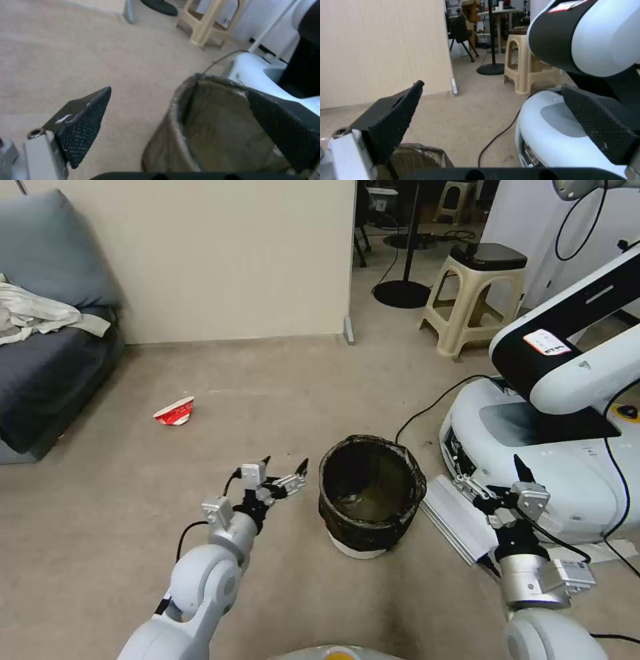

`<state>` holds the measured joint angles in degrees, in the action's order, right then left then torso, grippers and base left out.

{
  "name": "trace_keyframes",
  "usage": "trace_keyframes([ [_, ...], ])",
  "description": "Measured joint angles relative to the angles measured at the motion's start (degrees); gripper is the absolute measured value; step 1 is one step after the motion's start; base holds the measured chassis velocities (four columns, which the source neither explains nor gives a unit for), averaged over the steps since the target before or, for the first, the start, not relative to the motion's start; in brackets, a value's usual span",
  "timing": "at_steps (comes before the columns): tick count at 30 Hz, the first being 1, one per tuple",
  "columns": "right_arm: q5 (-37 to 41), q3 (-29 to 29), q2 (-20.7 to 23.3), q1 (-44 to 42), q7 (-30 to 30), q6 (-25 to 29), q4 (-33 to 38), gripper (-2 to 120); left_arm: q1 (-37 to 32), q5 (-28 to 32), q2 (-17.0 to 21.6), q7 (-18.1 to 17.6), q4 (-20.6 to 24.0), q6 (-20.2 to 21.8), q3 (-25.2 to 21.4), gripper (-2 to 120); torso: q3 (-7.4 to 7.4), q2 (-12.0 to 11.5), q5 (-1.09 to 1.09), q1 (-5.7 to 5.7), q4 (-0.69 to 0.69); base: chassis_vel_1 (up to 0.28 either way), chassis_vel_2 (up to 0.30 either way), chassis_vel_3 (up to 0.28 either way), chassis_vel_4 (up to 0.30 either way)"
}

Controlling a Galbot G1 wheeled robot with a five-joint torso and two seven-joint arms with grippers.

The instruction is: Pick up the trash can from the floor.

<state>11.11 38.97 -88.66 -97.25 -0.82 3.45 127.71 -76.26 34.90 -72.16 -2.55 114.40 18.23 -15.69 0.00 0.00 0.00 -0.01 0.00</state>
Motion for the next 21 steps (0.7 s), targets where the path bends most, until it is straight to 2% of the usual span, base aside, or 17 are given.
trace_keyframes([
  [11,-0.02,0.48,-0.20,-0.26,0.05,0.09,0.03,100,3.44,1.81,-1.32,-3.87,-2.46,2.70,4.53,100,0.00,0.00,0.00,0.00,0.00,0.000,0.000,0.000,0.000],
  [21,-0.06,0.55,-0.37,-0.30,0.07,0.09,0.03,100,5.13,2.53,-2.20,-6.19,-3.40,4.32,5.95,100,0.00,0.00,0.00,0.01,0.00,0.000,0.000,0.000,0.000],
])
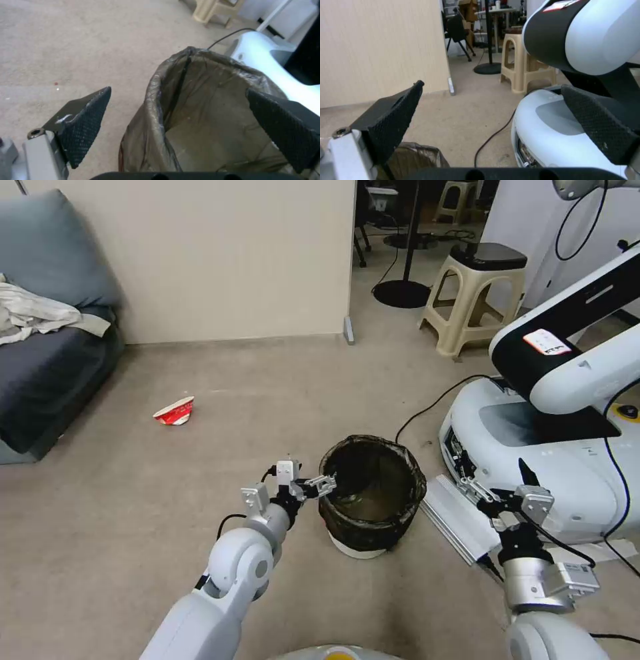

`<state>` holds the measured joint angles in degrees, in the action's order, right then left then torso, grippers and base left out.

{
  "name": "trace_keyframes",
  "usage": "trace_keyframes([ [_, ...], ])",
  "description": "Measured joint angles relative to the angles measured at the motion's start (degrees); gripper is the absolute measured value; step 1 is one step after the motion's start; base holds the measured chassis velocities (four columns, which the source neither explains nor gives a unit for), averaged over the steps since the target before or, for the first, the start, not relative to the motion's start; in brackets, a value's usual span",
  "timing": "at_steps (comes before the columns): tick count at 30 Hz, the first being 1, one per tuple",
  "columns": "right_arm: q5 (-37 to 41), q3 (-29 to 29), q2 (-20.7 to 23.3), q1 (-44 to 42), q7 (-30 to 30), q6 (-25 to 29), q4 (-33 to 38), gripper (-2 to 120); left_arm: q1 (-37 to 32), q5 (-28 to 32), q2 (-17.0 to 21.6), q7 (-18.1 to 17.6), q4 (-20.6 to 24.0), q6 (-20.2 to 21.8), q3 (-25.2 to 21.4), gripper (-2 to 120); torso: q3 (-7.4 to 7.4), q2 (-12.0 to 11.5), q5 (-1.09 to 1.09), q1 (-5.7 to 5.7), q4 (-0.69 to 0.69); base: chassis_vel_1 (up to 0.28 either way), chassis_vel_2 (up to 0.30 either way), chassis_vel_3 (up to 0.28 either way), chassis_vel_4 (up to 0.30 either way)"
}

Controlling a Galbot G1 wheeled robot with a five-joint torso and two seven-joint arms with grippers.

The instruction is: Pick up the trash can from the floor.

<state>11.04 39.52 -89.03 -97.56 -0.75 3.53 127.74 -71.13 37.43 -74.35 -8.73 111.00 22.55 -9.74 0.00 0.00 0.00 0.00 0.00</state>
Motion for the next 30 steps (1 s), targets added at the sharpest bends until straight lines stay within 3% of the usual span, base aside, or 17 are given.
trace_keyframes([
  [13,-0.05,0.33,0.14,-0.05,0.11,0.14,-0.22,100,3.86,-3.25,-2.24,-9.37,-3.16,4.39,4.22,100,0.00,0.00,0.00,0.00,0.00,0.000,0.000,0.000,0.000],
  [30,0.07,0.36,0.45,0.23,0.21,0.21,-0.69,100,6.24,-3.42,-3.09,-13.11,-7.06,5.66,7.08,100,0.00,0.00,0.00,0.00,0.00,0.000,0.000,0.000,0.000],
])
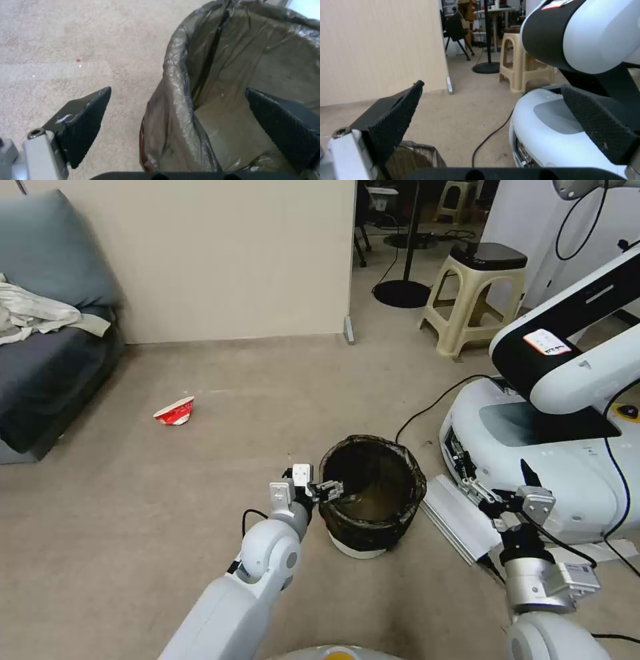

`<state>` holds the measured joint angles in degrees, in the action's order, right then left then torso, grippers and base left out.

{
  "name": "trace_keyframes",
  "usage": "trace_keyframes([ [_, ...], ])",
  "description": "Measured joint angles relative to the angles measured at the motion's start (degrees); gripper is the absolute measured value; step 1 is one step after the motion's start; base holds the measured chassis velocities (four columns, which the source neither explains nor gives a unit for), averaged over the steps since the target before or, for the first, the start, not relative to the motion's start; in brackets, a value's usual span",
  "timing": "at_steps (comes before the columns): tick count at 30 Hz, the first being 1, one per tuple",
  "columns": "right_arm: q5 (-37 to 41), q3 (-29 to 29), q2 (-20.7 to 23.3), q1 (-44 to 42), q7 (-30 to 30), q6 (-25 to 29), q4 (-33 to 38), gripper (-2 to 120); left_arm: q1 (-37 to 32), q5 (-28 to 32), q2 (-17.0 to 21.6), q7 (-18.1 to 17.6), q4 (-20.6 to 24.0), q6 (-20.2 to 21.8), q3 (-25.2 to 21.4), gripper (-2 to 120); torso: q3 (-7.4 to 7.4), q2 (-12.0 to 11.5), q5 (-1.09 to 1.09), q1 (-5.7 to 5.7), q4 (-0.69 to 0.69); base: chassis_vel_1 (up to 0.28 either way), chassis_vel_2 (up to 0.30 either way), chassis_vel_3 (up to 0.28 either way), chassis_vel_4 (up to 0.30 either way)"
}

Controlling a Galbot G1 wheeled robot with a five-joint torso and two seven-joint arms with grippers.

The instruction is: Pick up the trash can from the floor.

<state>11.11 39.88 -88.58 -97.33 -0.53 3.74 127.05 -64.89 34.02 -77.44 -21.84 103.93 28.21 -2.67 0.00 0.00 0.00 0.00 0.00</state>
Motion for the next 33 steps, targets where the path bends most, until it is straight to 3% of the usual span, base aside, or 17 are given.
trace_keyframes([
  [13,0.19,0.12,0.26,0.20,0.40,0.05,-0.46,100,5.24,3.92,0.50,-3.30,-4.35,1.54,4.17,100,0.00,0.00,0.00,0.00,0.00,0.000,0.000,0.000,0.000],
  [28,0.21,0.17,0.06,0.39,0.57,0.06,-0.84,100,8.31,5.87,0.95,-6.25,-6.23,3.16,5.93,100,0.00,0.00,0.00,0.00,0.00,0.000,0.000,0.000,0.000],
  [32,0.21,0.17,-0.05,0.39,0.58,0.06,-0.84,100,8.57,6.52,1.10,-7.38,-6.28,3.97,6.02,89,-0.01,0.00,0.00,0.00,0.00,0.000,0.000,0.000,0.000],
  [33,0.20,0.17,-0.08,0.39,0.58,0.06,-0.84,100,8.62,6.64,1.21,-7.79,-6.34,4.32,6.03,81,-0.01,0.00,0.00,0.00,0.00,0.000,0.000,0.000,0.000],
])
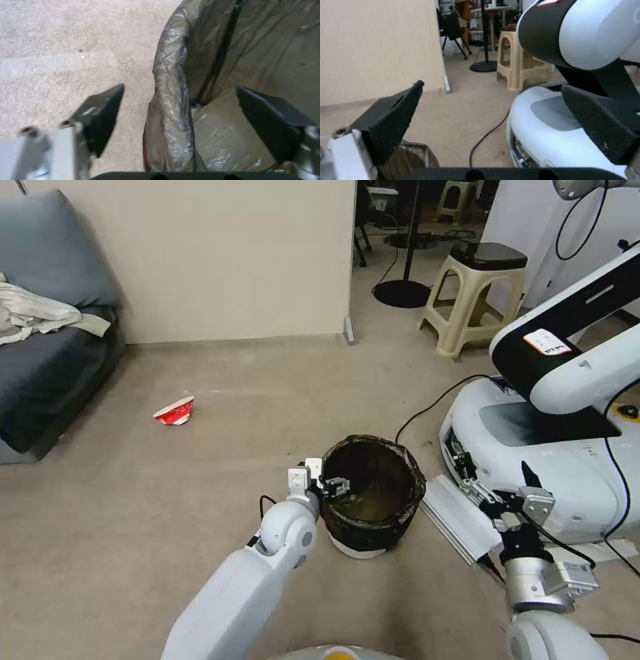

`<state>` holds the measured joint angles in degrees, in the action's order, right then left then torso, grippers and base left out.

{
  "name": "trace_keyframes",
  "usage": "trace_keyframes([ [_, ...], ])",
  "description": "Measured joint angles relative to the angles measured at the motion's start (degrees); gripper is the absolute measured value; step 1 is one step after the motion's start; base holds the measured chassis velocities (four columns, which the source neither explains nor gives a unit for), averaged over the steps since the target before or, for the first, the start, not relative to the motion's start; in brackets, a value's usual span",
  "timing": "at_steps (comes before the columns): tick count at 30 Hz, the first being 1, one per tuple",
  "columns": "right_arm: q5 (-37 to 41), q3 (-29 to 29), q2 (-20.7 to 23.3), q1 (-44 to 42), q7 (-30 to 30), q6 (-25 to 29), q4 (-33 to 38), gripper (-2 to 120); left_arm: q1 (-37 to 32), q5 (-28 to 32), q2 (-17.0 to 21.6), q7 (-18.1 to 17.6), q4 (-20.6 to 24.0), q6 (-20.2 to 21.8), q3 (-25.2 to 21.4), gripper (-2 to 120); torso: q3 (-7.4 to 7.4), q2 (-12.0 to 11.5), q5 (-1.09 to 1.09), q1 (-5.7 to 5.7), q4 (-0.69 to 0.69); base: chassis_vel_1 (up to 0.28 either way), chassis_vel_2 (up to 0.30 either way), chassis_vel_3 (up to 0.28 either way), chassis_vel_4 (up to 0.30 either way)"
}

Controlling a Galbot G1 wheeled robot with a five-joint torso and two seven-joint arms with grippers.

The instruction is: Pick up the trash can from the floor.

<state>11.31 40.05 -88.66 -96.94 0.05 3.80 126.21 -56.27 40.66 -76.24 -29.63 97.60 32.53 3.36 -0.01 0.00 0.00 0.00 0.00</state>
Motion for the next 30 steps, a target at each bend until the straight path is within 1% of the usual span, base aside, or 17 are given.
trace_keyframes([
  [2,-0.01,0.00,-0.01,0.00,0.00,0.00,0.00,100,0.01,0.02,0.03,-0.07,-0.02,0.06,0.00,79,0.00,0.00,0.00,0.00,0.00,0.000,0.000,0.000,0.000],
  [4,-0.03,0.00,-0.03,-0.04,0.00,0.04,0.00,100,0.02,0.08,0.11,-0.39,-0.13,0.33,-0.03,71,0.00,0.00,0.00,0.00,0.00,0.000,0.000,0.000,0.000],
  [5,-0.05,0.00,-0.04,-0.09,0.00,0.09,0.00,100,-0.02,0.09,0.17,-0.58,-0.19,0.48,-0.06,64,0.00,0.00,0.01,0.00,0.00,0.000,0.000,0.000,0.000],
  [6,-0.05,0.00,-0.04,-0.09,0.00,0.09,0.00,100,-0.02,0.09,0.17,-0.58,-0.19,0.48,-0.06,64,0.00,0.00,0.01,0.00,0.00,0.000,0.000,0.000,0.000],
  [10,-0.08,-0.01,-0.03,-0.23,0.03,0.34,0.00,100,-0.32,0.10,0.09,-1.14,-0.26,0.82,-0.08,47,-0.01,0.01,0.01,-0.01,0.01,0.000,0.000,0.000,0.000],
  [11,-0.08,-0.01,-0.03,-0.23,0.03,0.34,0.00,100,-0.32,0.10,0.09,-1.14,-0.26,0.82,-0.08,47,-0.01,0.01,0.01,-0.01,0.01,0.000,0.000,0.000,0.000],
  [12,-0.09,-0.01,-0.03,-0.27,0.03,0.42,-0.01,100,-0.42,0.12,0.05,-1.35,-0.35,0.95,-0.12,40,-0.01,0.01,0.01,0.00,0.01,0.000,0.000,0.000,0.000],
  [14,-0.11,-0.04,-0.03,-0.30,0.03,0.51,-0.04,100,-0.67,0.13,0.03,-1.62,-0.54,1.19,-0.27,31,-0.01,0.01,0.02,0.00,0.01,0.000,0.000,0.000,0.000],
  [15,-0.11,-0.04,-0.03,-0.30,0.03,0.51,-0.04,100,-0.67,0.13,0.03,-1.62,-0.54,1.19,-0.27,31,-0.01,0.01,0.02,0.00,0.01,0.000,0.000,0.000,0.000],
  [18,-0.12,-0.07,-0.04,-0.31,0.04,0.60,-0.19,100,-1.05,0.11,0.04,-1.93,-1.00,1.32,-0.73,17,-0.02,0.02,0.03,-0.01,0.03,0.000,0.000,0.000,0.000],
  [20,-0.12,-0.08,-0.03,-0.31,0.03,0.61,-0.24,100,-1.09,0.10,0.05,-1.94,-1.06,1.32,-0.76,15,-0.02,0.02,0.04,-0.01,0.03,0.000,0.000,0.000,0.000],
  [21,-0.13,-0.14,-0.03,-0.30,0.03,0.63,-0.31,100,-1.29,0.07,0.06,-1.83,-1.25,1.32,-0.88,9,-0.02,0.02,0.03,-0.01,0.02,0.000,0.000,0.000,0.000],
  [22,-0.13,-0.14,-0.03,-0.30,0.03,0.63,-0.31,100,-1.29,0.07,0.06,-1.83,-1.25,1.32,-0.88,9,-0.02,0.02,0.03,-0.01,0.02,0.000,0.000,0.000,0.000],
  [24,-0.16,-0.26,-0.07,-0.28,0.03,0.68,-0.43,100,-1.56,0.01,0.05,-1.64,-1.51,1.33,-1.20,5,-0.02,0.02,0.01,-0.01,0.00,0.000,0.000,0.000,0.000],
  [30,-0.19,-0.30,-0.06,-0.25,0.03,0.76,-0.49,100,-1.75,-0.02,-0.01,-1.63,-1.51,1.34,-1.79,5,-0.01,0.02,0.00,-0.01,0.00,0.000,0.000,0.000,0.000],
])
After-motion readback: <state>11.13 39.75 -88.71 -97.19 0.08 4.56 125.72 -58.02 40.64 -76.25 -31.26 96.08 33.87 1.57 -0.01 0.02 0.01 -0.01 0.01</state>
